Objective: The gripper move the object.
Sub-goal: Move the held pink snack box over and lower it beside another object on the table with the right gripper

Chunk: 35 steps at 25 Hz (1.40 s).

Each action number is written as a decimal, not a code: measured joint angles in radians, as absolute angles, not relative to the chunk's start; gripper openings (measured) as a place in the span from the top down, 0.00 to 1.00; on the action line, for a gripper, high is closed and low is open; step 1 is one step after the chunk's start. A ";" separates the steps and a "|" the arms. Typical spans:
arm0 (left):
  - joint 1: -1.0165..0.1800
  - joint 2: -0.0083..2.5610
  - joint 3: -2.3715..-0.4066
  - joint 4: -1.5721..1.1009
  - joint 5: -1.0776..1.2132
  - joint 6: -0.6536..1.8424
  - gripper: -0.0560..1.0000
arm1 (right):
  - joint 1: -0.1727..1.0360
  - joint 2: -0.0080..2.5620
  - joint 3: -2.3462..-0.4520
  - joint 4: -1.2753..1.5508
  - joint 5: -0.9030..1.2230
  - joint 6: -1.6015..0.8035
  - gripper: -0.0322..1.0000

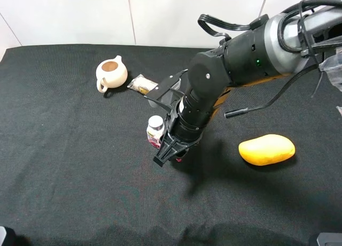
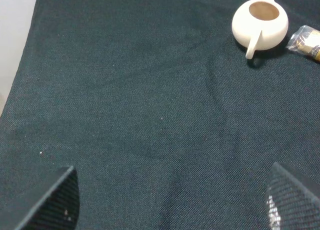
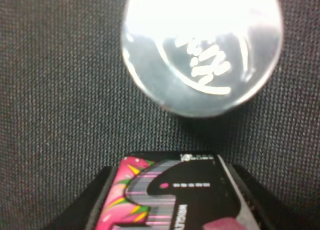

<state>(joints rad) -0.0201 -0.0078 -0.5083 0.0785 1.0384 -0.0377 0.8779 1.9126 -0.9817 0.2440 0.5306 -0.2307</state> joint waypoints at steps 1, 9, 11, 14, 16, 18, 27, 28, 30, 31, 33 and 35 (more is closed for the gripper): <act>-0.020 -0.008 -0.508 0.078 1.038 -0.038 0.20 | 0.878 1.915 -0.982 0.244 0.528 -0.231 0.64; -0.020 -0.008 -0.508 0.078 1.038 -0.038 0.20 | 0.878 1.947 -0.982 0.246 0.517 -0.235 0.64; -0.020 -0.008 -0.508 0.078 1.038 -0.038 0.20 | 0.878 1.947 -0.982 0.246 0.516 -0.236 0.64; -0.020 -0.008 -0.508 0.078 1.038 -0.038 0.20 | 0.878 1.947 -0.982 0.247 0.515 -0.237 0.64; -0.020 -0.008 -0.508 0.078 1.038 -0.038 0.20 | 0.878 1.947 -0.982 0.247 0.515 -0.238 0.64; -0.020 -0.008 -0.508 0.078 1.038 -0.038 0.20 | 0.878 1.947 -0.982 0.247 0.515 -0.238 0.64; -0.020 -0.008 -0.508 0.078 1.038 -0.038 0.20 | 0.878 1.947 -0.982 0.247 0.515 -0.238 0.64; -0.020 -0.008 -0.508 0.078 1.038 -0.038 0.20 | 0.878 1.947 -0.982 0.247 0.515 -0.238 0.64; -0.020 -0.008 -0.508 0.078 1.038 -0.038 0.20 | 0.878 1.947 -0.982 0.247 0.515 -0.238 0.64; -0.020 -0.008 -0.508 0.078 1.038 -0.038 0.20 | 0.878 1.947 -0.982 0.247 0.515 -0.238 0.64; -0.020 -0.008 -0.508 0.078 1.038 -0.038 0.20 | 0.878 1.947 -0.982 0.248 0.514 -0.238 0.64; -0.020 -0.008 -0.508 0.078 1.038 -0.038 0.20 | 0.878 1.947 -0.982 0.248 0.514 -0.238 0.64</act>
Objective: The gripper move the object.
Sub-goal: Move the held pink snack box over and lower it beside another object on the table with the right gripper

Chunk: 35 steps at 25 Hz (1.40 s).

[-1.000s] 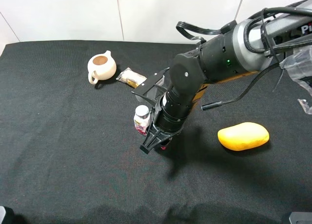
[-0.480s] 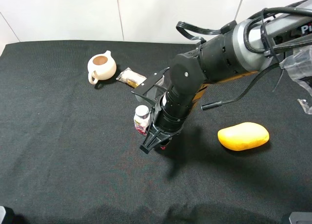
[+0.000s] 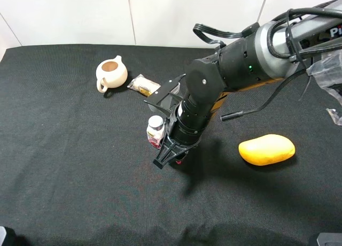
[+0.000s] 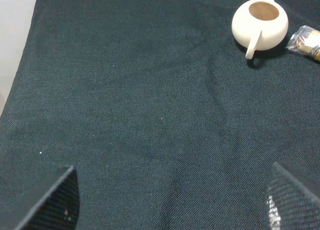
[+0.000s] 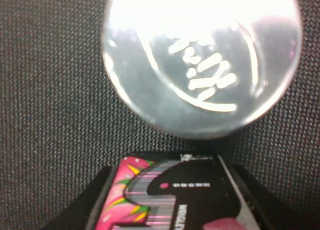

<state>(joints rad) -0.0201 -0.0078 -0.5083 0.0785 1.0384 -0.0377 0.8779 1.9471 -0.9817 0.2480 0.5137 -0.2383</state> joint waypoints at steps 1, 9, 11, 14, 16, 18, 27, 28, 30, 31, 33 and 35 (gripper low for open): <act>-0.020 -0.008 -0.508 0.078 1.038 -0.038 0.20 | 0.878 1.947 -0.982 0.248 0.514 -0.238 0.64; -0.020 -0.008 -0.508 0.078 1.038 -0.038 0.20 | 0.878 1.947 -0.982 0.249 0.513 -0.238 0.64; -0.020 -0.008 -0.508 0.078 1.038 -0.038 0.20 | 0.878 1.947 -0.982 0.249 0.512 -0.238 0.63; -0.020 -0.008 -0.508 0.078 1.038 -0.038 0.20 | 0.878 1.947 -0.982 0.249 0.511 -0.238 0.61; -0.020 -0.008 -0.508 0.078 1.038 -0.038 0.20 | 0.878 1.947 -0.982 0.250 0.511 -0.238 0.59; -0.020 -0.008 -0.508 0.078 1.038 -0.038 0.20 | 0.878 1.947 -0.982 0.250 0.510 -0.238 0.57; -0.020 -0.008 -0.508 0.078 1.038 -0.038 0.20 | 0.878 1.947 -0.982 0.248 0.492 -0.239 0.36; -0.020 -0.008 -0.508 0.078 1.038 -0.038 0.20 | 0.878 1.947 -0.982 0.246 0.491 -0.239 0.33; -0.020 -0.008 -0.508 0.078 1.038 -0.038 0.20 | 0.878 1.947 -0.982 0.243 0.490 -0.243 0.31; -0.020 -0.008 -0.508 0.078 1.038 -0.038 0.20 | 0.878 1.947 -0.982 0.242 0.489 -0.243 0.30; -0.020 -0.008 -0.508 0.078 1.038 -0.038 0.20 | 0.878 1.947 -0.982 0.241 0.489 -0.243 0.30; -0.020 -0.008 -0.508 0.078 1.038 -0.038 0.20 | 0.878 1.947 -0.982 0.241 0.489 -0.243 0.30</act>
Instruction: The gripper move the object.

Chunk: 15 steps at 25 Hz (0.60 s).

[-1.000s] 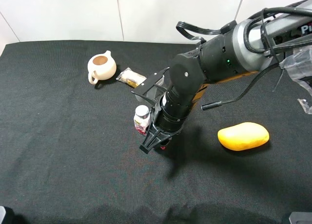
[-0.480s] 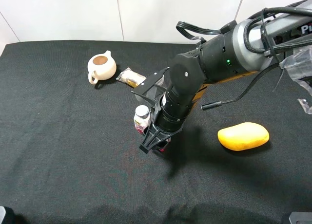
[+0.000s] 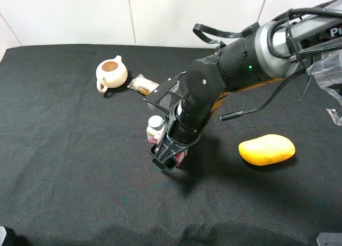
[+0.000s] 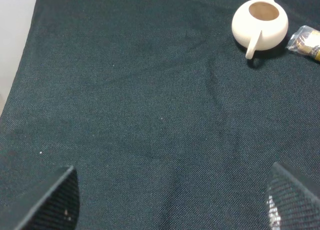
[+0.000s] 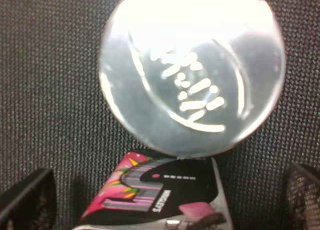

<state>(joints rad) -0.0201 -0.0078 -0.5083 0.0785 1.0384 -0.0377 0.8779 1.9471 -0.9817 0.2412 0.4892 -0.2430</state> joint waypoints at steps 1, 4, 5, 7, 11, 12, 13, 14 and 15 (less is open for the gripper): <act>-0.020 -0.008 -0.508 0.078 1.038 -0.038 0.20 | 0.878 1.947 -0.982 0.241 0.489 -0.243 0.30; -0.020 -0.008 -0.508 0.078 1.038 -0.038 0.20 | 0.878 1.947 -0.982 0.241 0.489 -0.246 0.30; -0.020 -0.008 -0.508 0.078 1.038 -0.038 0.20 | 0.878 1.947 -0.982 0.240 0.489 -0.246 0.30; -0.020 -0.008 -0.508 0.078 1.038 -0.038 0.20 | 0.878 1.947 -0.982 0.240 0.495 -0.246 0.30; -0.020 -0.008 -0.508 0.078 1.038 -0.038 0.20 | 0.878 1.920 -0.982 0.239 0.498 -0.246 0.30; -0.020 -0.008 -0.508 0.078 1.038 -0.038 0.20 | 0.878 1.909 -0.982 0.239 0.499 -0.246 0.30; -0.020 -0.008 -0.508 0.078 1.038 -0.038 0.20 | 0.878 1.901 -0.982 0.238 0.503 -0.246 0.30; -0.020 -0.008 -0.508 0.078 1.038 -0.038 0.20 | 0.878 1.893 -0.982 0.238 0.510 -0.246 0.30; -0.020 -0.008 -0.508 0.078 1.038 -0.038 0.20 | 0.878 1.885 -0.982 0.237 0.519 -0.246 0.30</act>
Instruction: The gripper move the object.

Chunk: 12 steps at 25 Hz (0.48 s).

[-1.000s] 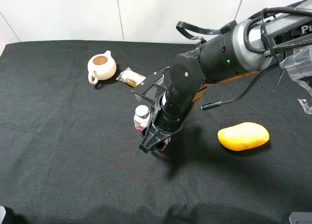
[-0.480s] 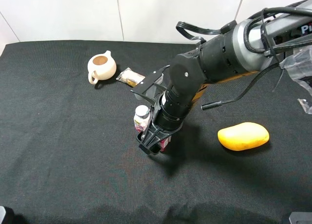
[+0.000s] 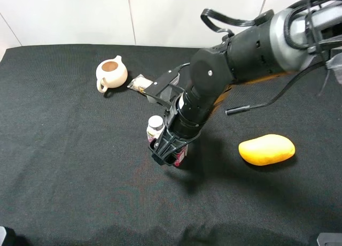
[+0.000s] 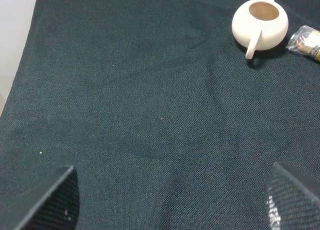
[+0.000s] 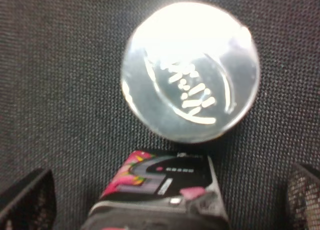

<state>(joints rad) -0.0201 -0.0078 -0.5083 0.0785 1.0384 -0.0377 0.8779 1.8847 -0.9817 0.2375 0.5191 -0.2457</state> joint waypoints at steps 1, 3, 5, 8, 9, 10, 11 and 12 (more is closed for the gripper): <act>-0.020 -0.008 -0.508 0.078 1.038 -0.038 0.20 | 0.878 1.878 -0.982 0.237 0.524 -0.246 0.30; -0.020 -0.008 -0.508 0.078 1.038 -0.038 0.20 | 0.878 1.858 -0.982 0.237 0.536 -0.246 0.30; -0.020 -0.008 -0.508 0.078 1.038 -0.038 0.20 | 0.878 1.833 -0.982 0.237 0.551 -0.246 0.30; -0.020 -0.008 -0.508 0.078 1.038 -0.038 0.20 | 0.878 1.788 -0.982 0.237 0.578 -0.246 0.30; -0.020 -0.008 -0.508 0.078 1.038 -0.038 0.20 | 0.874 1.774 -0.982 0.237 0.588 -0.246 0.30; -0.020 -0.008 -0.508 0.078 1.038 -0.038 0.20 | 0.871 1.759 -0.982 0.237 0.601 -0.246 0.30; -0.020 -0.008 -0.508 0.078 1.038 -0.038 0.20 | 0.865 1.744 -0.982 0.237 0.615 -0.246 0.30; -0.020 -0.008 -0.508 0.078 1.038 -0.038 0.20 | 0.857 1.732 -0.982 0.237 0.629 -0.247 0.30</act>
